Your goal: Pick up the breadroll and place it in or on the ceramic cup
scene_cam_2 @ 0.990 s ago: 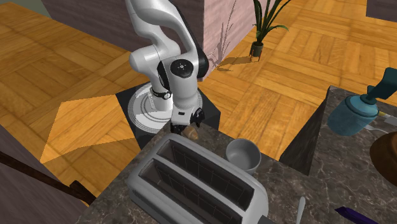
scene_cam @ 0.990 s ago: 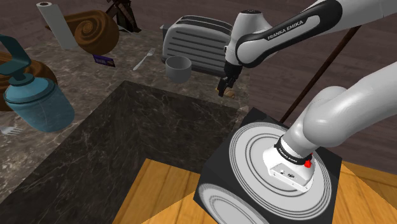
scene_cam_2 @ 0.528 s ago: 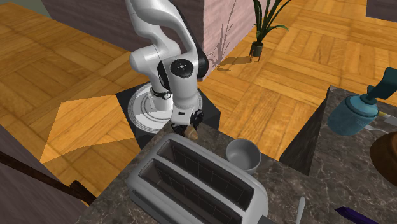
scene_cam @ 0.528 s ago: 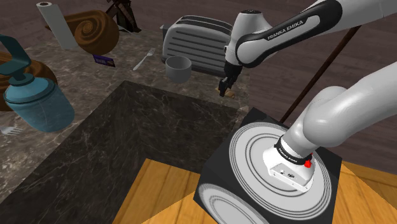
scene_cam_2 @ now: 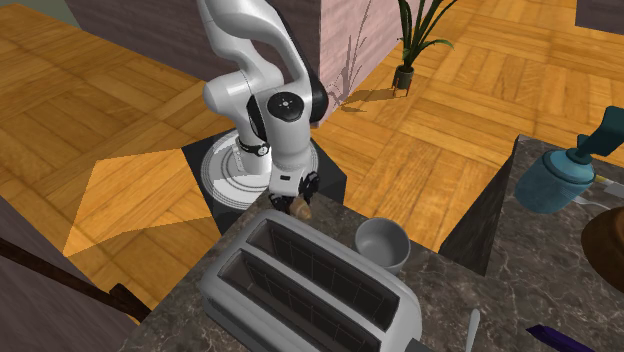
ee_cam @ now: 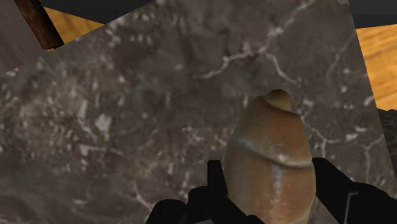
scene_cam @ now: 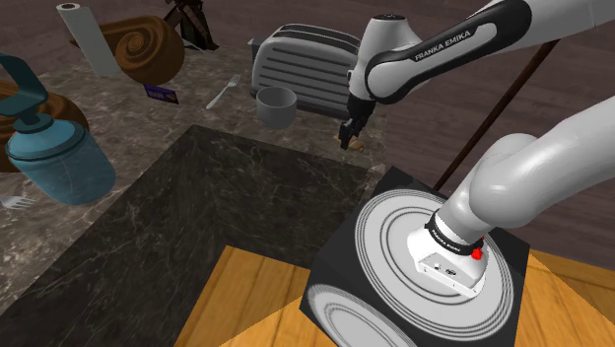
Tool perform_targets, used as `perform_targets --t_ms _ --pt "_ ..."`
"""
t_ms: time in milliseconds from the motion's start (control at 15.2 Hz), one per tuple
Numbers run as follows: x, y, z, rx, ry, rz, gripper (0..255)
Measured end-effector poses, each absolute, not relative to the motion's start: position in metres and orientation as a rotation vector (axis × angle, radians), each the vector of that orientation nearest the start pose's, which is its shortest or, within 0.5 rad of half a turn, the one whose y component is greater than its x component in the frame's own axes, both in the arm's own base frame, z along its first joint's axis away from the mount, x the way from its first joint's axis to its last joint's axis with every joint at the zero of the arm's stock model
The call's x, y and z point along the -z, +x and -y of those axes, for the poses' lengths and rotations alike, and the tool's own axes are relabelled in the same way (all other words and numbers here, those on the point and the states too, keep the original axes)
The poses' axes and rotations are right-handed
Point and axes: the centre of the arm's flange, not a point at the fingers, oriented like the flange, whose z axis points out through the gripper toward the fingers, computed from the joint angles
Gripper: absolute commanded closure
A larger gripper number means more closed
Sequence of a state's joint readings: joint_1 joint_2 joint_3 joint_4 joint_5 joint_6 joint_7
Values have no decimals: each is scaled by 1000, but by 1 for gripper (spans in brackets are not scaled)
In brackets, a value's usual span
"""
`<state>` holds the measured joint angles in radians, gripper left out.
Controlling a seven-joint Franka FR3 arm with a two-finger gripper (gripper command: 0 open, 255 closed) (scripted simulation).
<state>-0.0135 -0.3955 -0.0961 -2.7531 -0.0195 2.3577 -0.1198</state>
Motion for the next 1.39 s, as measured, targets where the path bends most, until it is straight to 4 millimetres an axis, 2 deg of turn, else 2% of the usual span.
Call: perform_targets --t_ms 1386 --pt "-444 370 38 2 -3118 49 255"
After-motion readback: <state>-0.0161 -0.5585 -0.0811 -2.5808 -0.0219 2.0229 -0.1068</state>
